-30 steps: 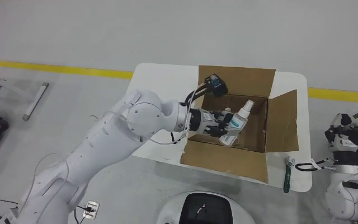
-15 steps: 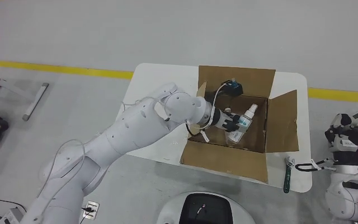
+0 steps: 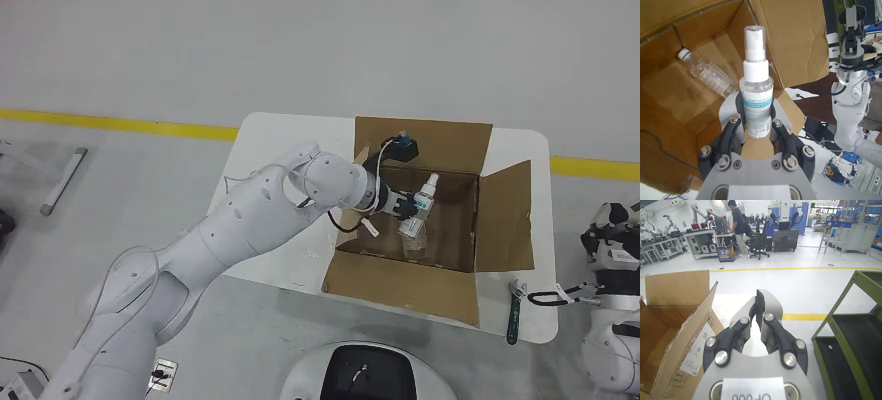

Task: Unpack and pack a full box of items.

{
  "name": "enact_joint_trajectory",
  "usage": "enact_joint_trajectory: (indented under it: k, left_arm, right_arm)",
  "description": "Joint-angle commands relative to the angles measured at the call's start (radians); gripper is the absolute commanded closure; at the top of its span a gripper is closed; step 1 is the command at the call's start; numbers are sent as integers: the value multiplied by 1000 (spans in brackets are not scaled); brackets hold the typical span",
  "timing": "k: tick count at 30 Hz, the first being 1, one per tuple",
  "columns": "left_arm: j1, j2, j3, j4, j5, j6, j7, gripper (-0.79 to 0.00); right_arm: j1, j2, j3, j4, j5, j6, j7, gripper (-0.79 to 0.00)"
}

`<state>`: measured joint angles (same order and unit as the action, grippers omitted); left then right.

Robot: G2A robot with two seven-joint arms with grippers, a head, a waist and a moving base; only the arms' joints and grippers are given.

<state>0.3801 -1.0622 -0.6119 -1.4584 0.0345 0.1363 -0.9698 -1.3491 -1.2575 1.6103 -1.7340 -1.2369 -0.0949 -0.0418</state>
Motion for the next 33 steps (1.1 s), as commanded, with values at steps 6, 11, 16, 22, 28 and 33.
enact_joint_trajectory:
  k: [6,11,16,22,28,33]
  left_arm:
    - [0,0,0,0,0,0,0,0]
    - [31,-2,5,5,23,1,33,0]
    - [35,-17,10,30,21,31,48,0]
    - [22,-43,45,96,44,49,16,0]
    - [-2,-65,67,153,80,130,-25,0]
    - [-21,-74,80,186,127,161,-84,0]
  right_arm:
    - [0,0,0,0,0,0,0,0]
    - [0,0,0,0,0,0,0,0]
    - [0,0,0,0,0,0,0,0]
    - [0,0,0,0,0,0,0,0]
    - [0,0,0,0,0,0,0,0]
    - [0,0,0,0,0,0,0,0]
